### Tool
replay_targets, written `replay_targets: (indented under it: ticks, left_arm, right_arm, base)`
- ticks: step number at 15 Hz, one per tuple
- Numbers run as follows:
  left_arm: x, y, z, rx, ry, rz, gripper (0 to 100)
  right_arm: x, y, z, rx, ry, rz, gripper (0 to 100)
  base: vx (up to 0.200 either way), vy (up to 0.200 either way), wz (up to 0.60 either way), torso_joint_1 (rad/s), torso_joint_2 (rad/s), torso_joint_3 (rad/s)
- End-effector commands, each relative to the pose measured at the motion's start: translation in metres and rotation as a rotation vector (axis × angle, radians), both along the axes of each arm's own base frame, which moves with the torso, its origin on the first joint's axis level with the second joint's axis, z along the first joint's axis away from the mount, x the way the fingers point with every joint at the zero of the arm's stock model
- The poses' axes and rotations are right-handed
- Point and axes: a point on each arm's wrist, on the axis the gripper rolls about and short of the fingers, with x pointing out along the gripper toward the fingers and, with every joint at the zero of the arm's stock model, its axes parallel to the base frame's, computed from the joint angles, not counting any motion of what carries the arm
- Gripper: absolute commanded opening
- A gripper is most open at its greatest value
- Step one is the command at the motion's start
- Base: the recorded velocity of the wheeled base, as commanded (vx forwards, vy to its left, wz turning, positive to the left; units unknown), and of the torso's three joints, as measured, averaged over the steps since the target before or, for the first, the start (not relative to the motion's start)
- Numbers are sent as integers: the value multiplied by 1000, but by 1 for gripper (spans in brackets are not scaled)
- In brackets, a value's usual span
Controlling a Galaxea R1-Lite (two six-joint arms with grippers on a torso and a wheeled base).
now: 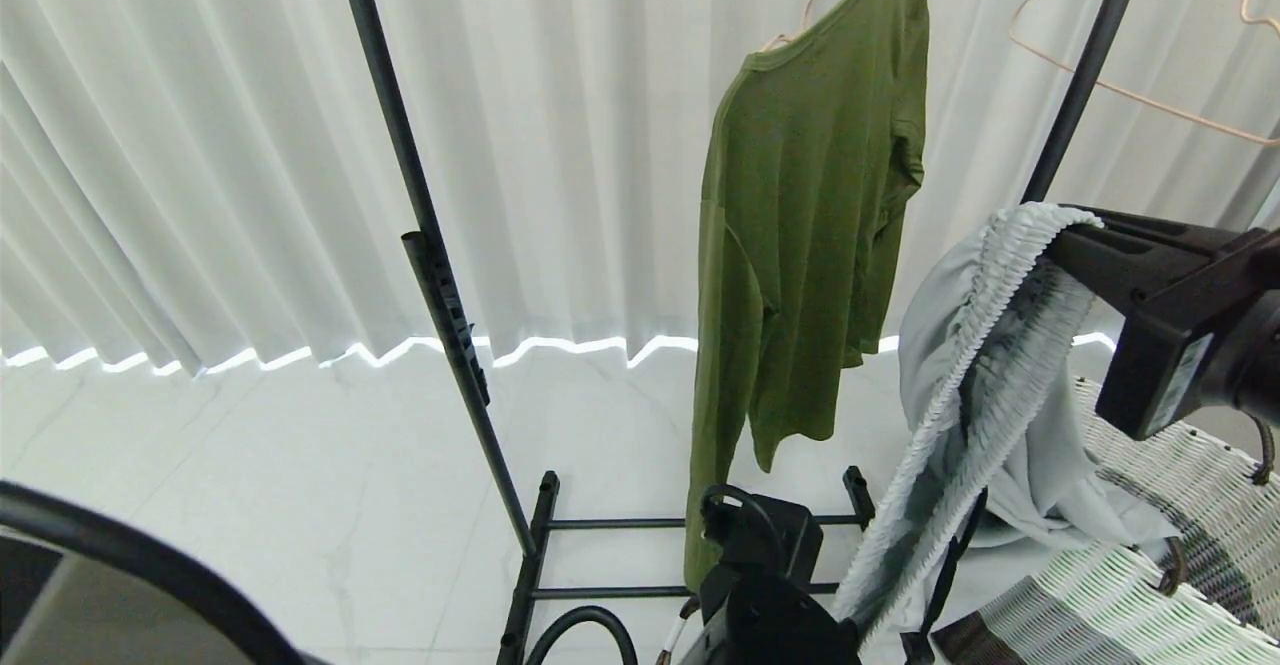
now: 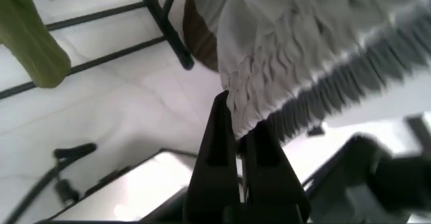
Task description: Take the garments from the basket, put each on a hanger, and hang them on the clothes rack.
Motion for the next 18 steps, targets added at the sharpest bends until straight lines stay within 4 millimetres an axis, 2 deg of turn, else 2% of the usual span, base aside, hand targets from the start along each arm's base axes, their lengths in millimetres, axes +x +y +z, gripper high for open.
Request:
replay_targets:
  ticks: [1,4,5,8,9,12,14,16,18]
  left_arm:
    - [-7,16,28,-38,-58,-5,0]
    - [7,47,64,-106,-76,87,0]
    - [13,63,93,-158,-106,134,0]
    - [19,102,153,-226,-160,230,0]
    - [13,116,173,-246,-177,246,0]
    - [-20,164,201,-123,-199,265,0]
    - [-39,192,221,-140,-238,303,0]
    - [-49,207,234,-139,-263,342,0]
    - [-55,217,253,-37,-395,355,0]
  right_arm:
    - [10,-3,-4,6,14,-48,0]
    - [13,2,-8,-11,16,35,0]
    - [14,5,-12,-20,19,78,0]
    - [19,15,-15,-15,6,126,0]
    - [21,18,-16,-22,5,130,0]
    - [24,18,-16,-25,6,120,0]
    - [30,24,-8,-5,-5,118,0]
    - [37,30,-1,6,-15,110,0]
    - [37,29,7,22,-34,97,0]
  base:
    - [0,0,0,0,0,0]
    - [0,0,0,0,0,0]
    - [0,0,0,0,0,0]
    - [0,0,0,0,0,0]
    - [0,0,0,0,0,0]
    - [0,0,0,0,0,0]
    - [0,0,0,0,0,0]
    - [0,0,0,0,0,0]
    - [0,0,0,0,0,0]
